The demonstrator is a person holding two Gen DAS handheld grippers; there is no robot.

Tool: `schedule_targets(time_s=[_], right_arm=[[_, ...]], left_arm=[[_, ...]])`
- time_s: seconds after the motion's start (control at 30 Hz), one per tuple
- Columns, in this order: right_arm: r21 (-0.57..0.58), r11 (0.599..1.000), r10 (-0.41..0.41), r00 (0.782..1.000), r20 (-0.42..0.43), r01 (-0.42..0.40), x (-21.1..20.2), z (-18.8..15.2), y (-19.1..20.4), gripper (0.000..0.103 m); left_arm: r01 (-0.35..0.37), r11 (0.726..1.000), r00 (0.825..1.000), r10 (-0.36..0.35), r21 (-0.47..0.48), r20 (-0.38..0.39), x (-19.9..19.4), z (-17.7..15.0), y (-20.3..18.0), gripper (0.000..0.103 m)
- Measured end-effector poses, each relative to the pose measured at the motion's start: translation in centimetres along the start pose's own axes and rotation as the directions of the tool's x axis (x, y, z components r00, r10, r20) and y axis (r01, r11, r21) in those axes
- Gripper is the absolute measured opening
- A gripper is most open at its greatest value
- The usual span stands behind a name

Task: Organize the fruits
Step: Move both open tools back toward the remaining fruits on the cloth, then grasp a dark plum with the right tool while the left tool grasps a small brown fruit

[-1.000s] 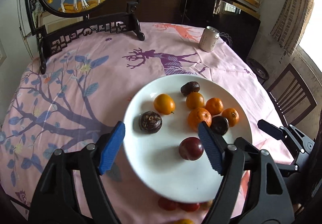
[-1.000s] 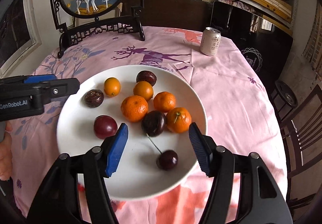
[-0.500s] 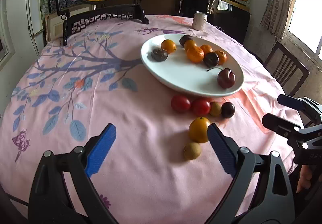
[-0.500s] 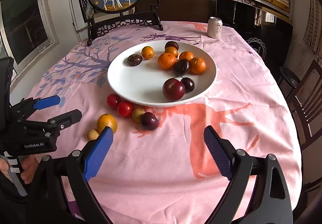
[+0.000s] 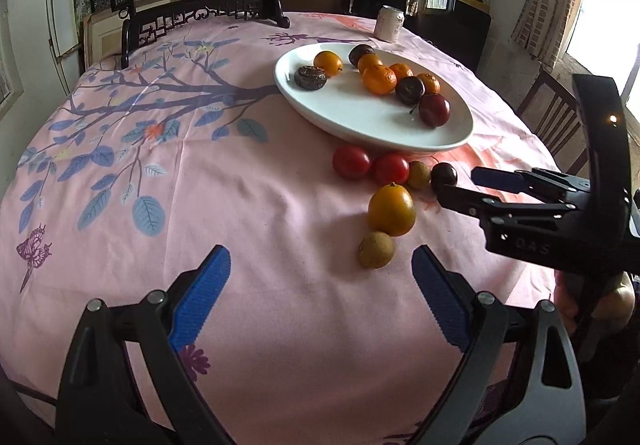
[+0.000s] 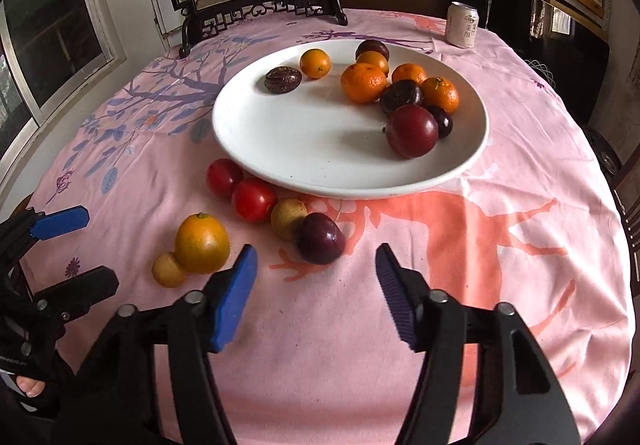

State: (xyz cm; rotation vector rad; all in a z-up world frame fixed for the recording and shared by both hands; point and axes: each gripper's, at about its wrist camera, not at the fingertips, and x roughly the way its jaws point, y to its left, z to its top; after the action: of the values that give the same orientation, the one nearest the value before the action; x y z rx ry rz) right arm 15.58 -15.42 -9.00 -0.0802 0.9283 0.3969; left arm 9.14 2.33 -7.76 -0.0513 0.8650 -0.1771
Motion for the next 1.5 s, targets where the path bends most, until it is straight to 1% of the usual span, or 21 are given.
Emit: schedule_targets(time_s=[0.03, 0.07, 0.1, 0.13, 0.23, 0.43, 0.53, 0.57, 0.6, 0.63, 0.67, 0.73, 0.8, 0.87, 0.93, 1.3, 1.4, 1.5], right_arm=[[-0.001, 1.000, 0.005, 1.000, -0.008, -0.005, 0.5, 0.2, 0.0, 0.048], [-0.004, 1.000, 0.006, 1.000, -0.018, -0.006, 1.0, 0.3, 0.0, 0.046], [-0.005, 1.000, 0.003, 1.000, -0.023, -0.003, 1.4, 0.5, -0.1, 0.041], [-0.008, 1.000, 0.004, 1.000, -0.027, -0.005, 1.7, 0.6, 0.0, 0.031], [-0.010, 1.000, -0.006, 1.000, -0.028, 0.006, 1.5, 0.5, -0.1, 0.029], [-0.009, 1.000, -0.028, 1.000, 0.014, 0.028, -2.4, -1.1, -0.3, 0.029], [0.017, 0.999, -0.031, 0.999, 0.020, 0.031, -3.8, -2.4, -1.0, 0.029], [0.029, 0.999, -0.028, 0.999, 0.020, 0.028, -4.2, -2.7, -1.3, 0.029], [0.039, 0.999, -0.026, 0.999, 0.022, 0.025, -4.5, -3.0, -1.6, 0.029], [0.046, 0.999, -0.025, 0.999, 0.026, 0.023, -4.7, -3.2, -1.8, 0.029], [0.053, 0.998, -0.025, 0.999, 0.031, 0.023, -5.0, -3.3, -2.0, 0.029], [0.066, 0.998, -0.022, 0.999, 0.041, 0.020, -5.5, -3.5, -2.3, 0.029], [0.073, 0.997, -0.017, 0.999, 0.048, 0.013, -5.7, -3.5, -2.5, 0.029], [0.077, 0.997, -0.014, 0.999, 0.050, 0.010, -5.9, -3.6, -2.5, 0.029], [0.081, 0.997, -0.008, 0.999, 0.053, 0.004, -6.0, -3.6, -2.5, 0.029], [0.088, 0.996, -0.006, 0.998, 0.065, 0.000, -6.5, -3.5, -2.6, 0.029], [0.091, 0.996, -0.003, 0.998, 0.064, -0.003, -6.5, -3.4, -2.7, 0.029], [0.090, 0.996, 0.003, 0.998, 0.062, -0.008, -6.4, -2.9, -2.7, 0.029]], left_arm=[[0.001, 1.000, 1.000, -0.001, 0.002, -0.004, 0.1, 0.0, -0.1, 0.094], [0.003, 1.000, 1.000, -0.002, 0.004, -0.009, 0.2, -0.1, -0.2, 0.094], [0.000, 1.000, 1.000, 0.000, 0.007, -0.014, 0.4, -0.1, -0.3, 0.094], [-0.003, 1.000, 1.000, 0.004, 0.010, -0.019, 0.5, 0.0, -0.4, 0.094], [0.001, 1.000, 0.999, 0.000, 0.011, -0.036, 1.0, 0.0, -0.7, 0.094], [0.044, 0.999, 0.997, -0.043, 0.014, -0.064, 2.3, 0.2, -1.7, 0.094], [0.041, 0.999, 0.997, -0.038, 0.035, -0.068, 3.1, 0.2, -2.7, 0.090], [0.044, 0.998, 0.996, -0.041, 0.039, -0.075, 3.4, 0.3, -2.9, 0.084], [0.051, 0.998, 0.995, -0.047, 0.041, -0.086, 3.8, 0.3, -3.1, 0.074], [0.055, 0.998, 0.994, -0.051, 0.039, -0.097, 4.2, 0.3, -3.3, 0.069], [0.056, 0.998, 0.993, -0.052, 0.037, -0.107, 4.5, 0.3, -3.4, 0.056], [0.028, 0.998, 0.995, -0.023, 0.051, -0.093, 4.7, 0.3, -3.6, 0.046], [0.028, 0.999, 0.995, -0.024, 0.042, -0.095, 4.6, 0.4, -3.5, 0.024], [0.041, 0.999, 0.995, -0.038, 0.028, -0.097, 4.4, 0.4, -3.4, 0.024], [0.029, 0.999, 0.996, -0.026, 0.034, -0.082, 3.8, 0.3, -3.5, 0.024], [0.045, 0.998, 0.999, -0.044, 0.032, -0.030, 1.4, 0.9, -3.5, 0.024], [0.045, 0.998, 0.999, -0.044, 0.039, -0.020, 0.9, 1.4, -3.5, 0.024], [0.049, 0.998, 0.999, -0.048, 0.044, -0.011, 0.6, 2.7, -3.0, 0.024]])
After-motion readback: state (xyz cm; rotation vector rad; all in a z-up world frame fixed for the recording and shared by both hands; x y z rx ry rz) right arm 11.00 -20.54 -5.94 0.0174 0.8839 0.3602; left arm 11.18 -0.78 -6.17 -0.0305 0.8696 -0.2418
